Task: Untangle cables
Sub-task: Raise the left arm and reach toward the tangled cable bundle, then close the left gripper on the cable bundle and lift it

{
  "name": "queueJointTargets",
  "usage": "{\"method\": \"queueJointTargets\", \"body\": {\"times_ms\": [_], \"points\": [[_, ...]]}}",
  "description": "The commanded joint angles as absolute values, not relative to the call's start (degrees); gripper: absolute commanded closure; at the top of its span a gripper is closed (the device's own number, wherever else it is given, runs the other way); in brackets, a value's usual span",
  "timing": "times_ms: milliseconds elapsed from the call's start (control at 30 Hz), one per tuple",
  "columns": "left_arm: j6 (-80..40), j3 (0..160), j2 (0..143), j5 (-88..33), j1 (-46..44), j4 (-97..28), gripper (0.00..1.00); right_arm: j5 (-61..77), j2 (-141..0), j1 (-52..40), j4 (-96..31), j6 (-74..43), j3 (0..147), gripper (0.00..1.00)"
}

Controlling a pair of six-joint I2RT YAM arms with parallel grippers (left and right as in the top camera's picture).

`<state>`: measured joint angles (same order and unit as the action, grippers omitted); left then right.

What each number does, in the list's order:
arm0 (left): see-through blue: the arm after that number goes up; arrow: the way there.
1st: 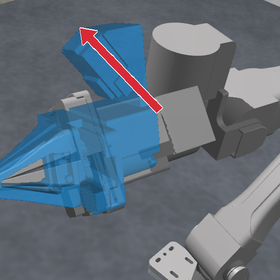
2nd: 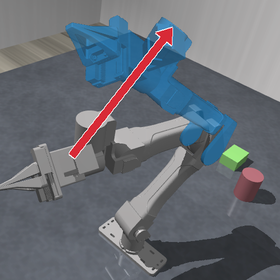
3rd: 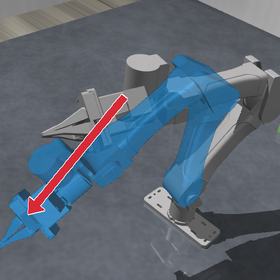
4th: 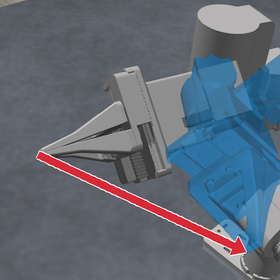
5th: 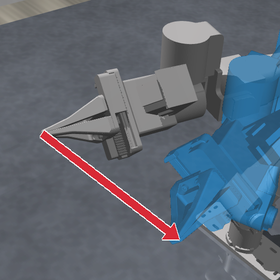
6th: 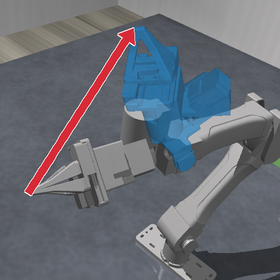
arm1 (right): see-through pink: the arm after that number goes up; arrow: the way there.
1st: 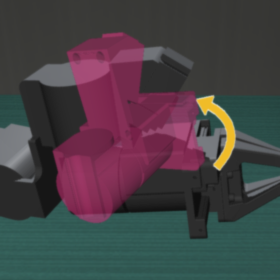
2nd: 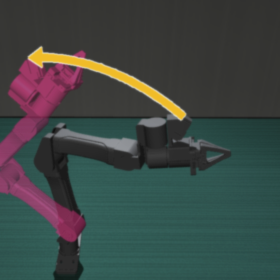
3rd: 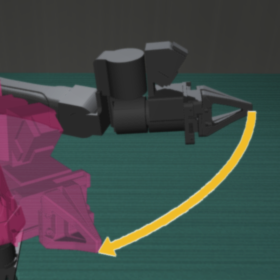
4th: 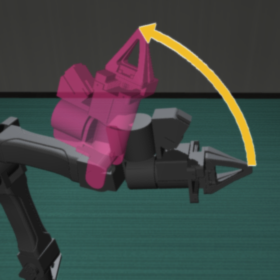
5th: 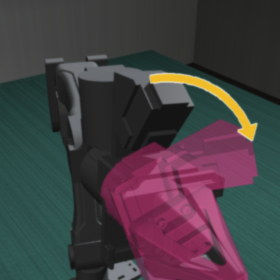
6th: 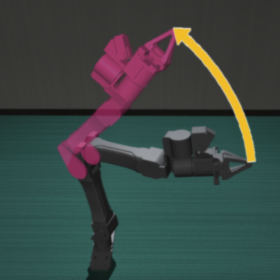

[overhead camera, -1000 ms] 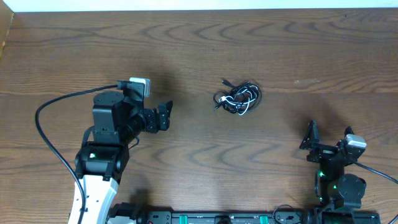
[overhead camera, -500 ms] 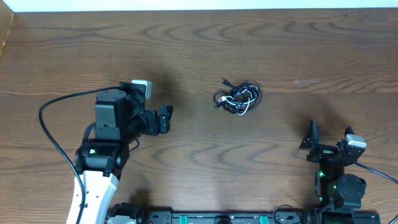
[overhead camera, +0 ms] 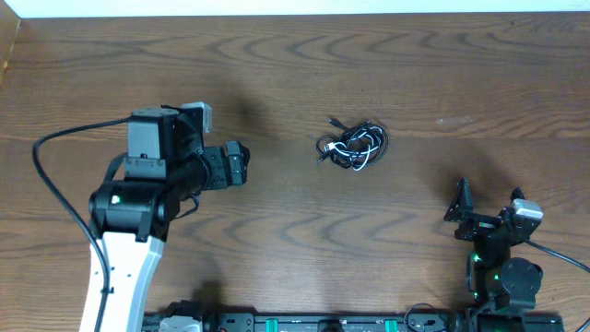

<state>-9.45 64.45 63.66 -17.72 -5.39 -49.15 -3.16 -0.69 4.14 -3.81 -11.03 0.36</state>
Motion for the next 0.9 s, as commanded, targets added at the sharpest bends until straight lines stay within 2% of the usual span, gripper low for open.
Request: {"method": "queueJointTargets", "body": {"times_ms": [0,267,367,533,700,867], "points": [[-12.4,66.2,65.4,-18.5,-5.6,-49.7,0.07,-3.0,-0.6,3.8,-4.1,-10.2,0.3,0.01],[-17.3,70.9,71.4,-18.7,-14.1,-49.4,0.07,-3.0,-0.6,3.8,-4.1,-10.2,0.3,0.01],[-23.0,72.5,74.2,-18.4,-17.8,-47.6,0.07,-3.0,-0.6,3.8,-4.0,-10.2,0.3,0.01],[-39.0,72.5,78.0,-18.4,-23.3,-39.7,0.07,-3.0,-0.6,3.8,-4.0,-10.2,0.3,0.01],[-41.5,72.5,81.3,-18.9,-28.4,-29.1,0.07,-3.0,-0.6,3.8,-4.0,-10.2,0.3,0.01],[-49.2,72.5,84.6,-19.0,-32.8,-25.5,0.07,-3.0,-0.5,3.8,-4.0,-10.2,0.3,0.01]]}}
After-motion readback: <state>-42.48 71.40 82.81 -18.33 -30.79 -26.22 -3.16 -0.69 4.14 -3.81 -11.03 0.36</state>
